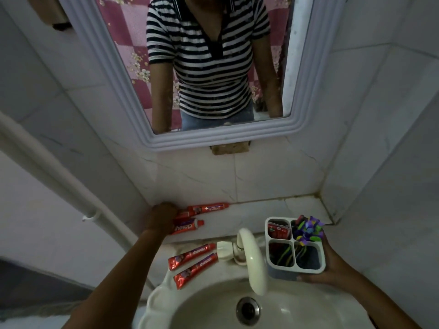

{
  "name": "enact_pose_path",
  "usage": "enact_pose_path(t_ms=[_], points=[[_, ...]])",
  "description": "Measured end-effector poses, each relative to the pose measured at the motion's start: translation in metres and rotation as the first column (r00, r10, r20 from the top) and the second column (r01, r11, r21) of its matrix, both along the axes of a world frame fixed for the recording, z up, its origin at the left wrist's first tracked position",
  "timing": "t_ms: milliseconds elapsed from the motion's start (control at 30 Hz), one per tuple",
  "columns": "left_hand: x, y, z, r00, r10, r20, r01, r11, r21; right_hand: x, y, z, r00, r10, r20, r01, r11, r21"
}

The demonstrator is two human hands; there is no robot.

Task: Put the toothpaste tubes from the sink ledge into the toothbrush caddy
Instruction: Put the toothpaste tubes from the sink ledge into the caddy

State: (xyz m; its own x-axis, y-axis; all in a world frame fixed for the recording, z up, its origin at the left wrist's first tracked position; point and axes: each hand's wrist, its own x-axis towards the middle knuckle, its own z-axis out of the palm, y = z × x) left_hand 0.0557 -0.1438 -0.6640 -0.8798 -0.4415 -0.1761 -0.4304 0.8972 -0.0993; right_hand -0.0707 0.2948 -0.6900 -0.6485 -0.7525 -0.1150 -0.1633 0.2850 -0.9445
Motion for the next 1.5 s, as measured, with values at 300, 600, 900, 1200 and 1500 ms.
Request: enact_pose_path(t_ms=[300, 600, 900, 1200, 1500], points=[[-0.022, 0.044, 0.063, 0.981, -0.073, -0.179, 0.107, 0.976, 0.188, 0.003, 0.001, 0.004, 1.000, 0.000, -0.003, 0.000, 1.000, 0.017], [-0.084, 0.165, 0.150, 0.742, -0.637, -0.209, 0.667, 0.732, 0.137, 0.002, 0.001, 0.006, 0.999, -0.026, -0.035, 0.029, 0.996, 0.080], [-0.108, 0.212, 0.114, 0.728, -0.668, -0.157, 0.676, 0.661, 0.325, 0.004, 0.000, 0.007, 0.998, -0.053, -0.016, 0.054, 0.996, 0.066], [-0.060, 0.118, 0.072, 0.956, -0.166, -0.242, 0.239, 0.918, 0.315, 0.005, -0.003, 0.010, 0.999, -0.044, 0.004, 0.044, 0.999, 0.002], [0.015, 0.024, 0.004, 0.978, 0.081, 0.190, -0.087, 0.996, 0.023, 0.005, -0.003, 0.011, 0.999, -0.040, 0.013, 0.040, 0.999, -0.005]])
